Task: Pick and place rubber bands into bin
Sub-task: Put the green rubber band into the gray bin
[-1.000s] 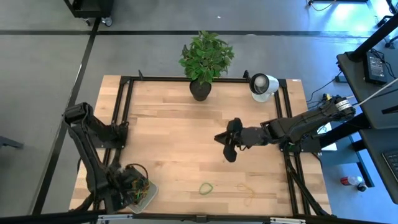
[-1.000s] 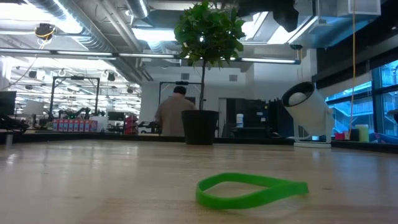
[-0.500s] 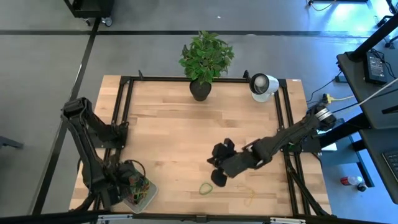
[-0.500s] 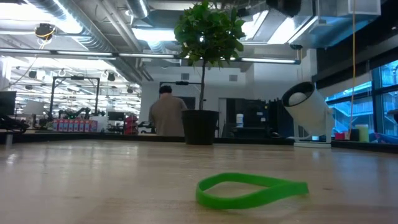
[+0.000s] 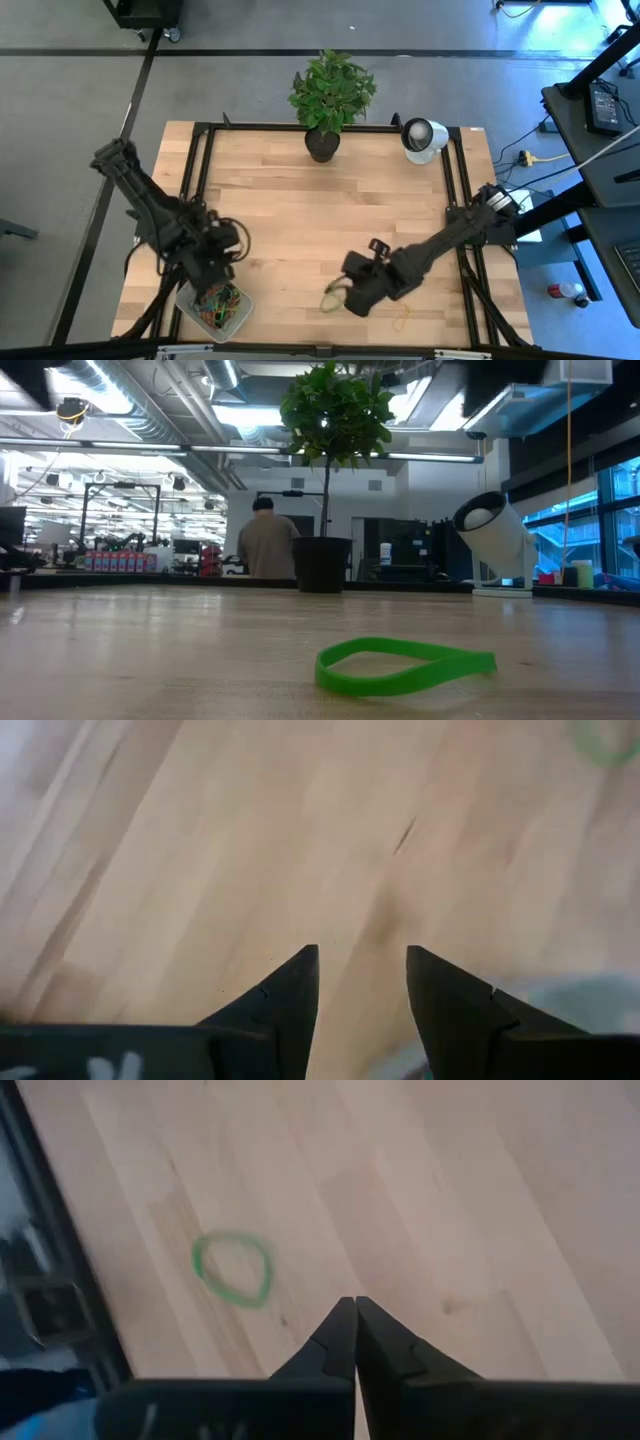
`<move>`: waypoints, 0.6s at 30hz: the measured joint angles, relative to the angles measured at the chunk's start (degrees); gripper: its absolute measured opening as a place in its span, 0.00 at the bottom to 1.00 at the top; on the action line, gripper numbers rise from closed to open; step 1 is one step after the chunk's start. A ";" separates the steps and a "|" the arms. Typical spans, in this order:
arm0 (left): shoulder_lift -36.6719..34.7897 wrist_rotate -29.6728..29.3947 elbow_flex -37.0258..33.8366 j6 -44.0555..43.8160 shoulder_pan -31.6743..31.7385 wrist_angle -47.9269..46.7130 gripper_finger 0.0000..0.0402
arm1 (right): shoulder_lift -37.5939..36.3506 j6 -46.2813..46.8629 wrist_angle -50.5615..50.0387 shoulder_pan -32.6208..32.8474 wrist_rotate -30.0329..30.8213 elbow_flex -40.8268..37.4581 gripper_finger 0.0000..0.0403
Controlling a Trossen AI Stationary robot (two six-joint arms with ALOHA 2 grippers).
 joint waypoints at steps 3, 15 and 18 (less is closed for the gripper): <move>0.44 -1.99 0.00 7.79 4.09 8.96 0.36 | -1.36 1.69 -1.48 2.94 0.00 -3.29 0.01; 9.73 0.91 0.00 40.25 16.60 40.90 0.36 | -17.51 19.30 13.14 13.73 -0.48 -32.92 0.02; 13.46 4.74 0.00 47.83 19.83 47.81 0.36 | -21.49 20.73 15.21 15.23 -0.37 -37.60 0.02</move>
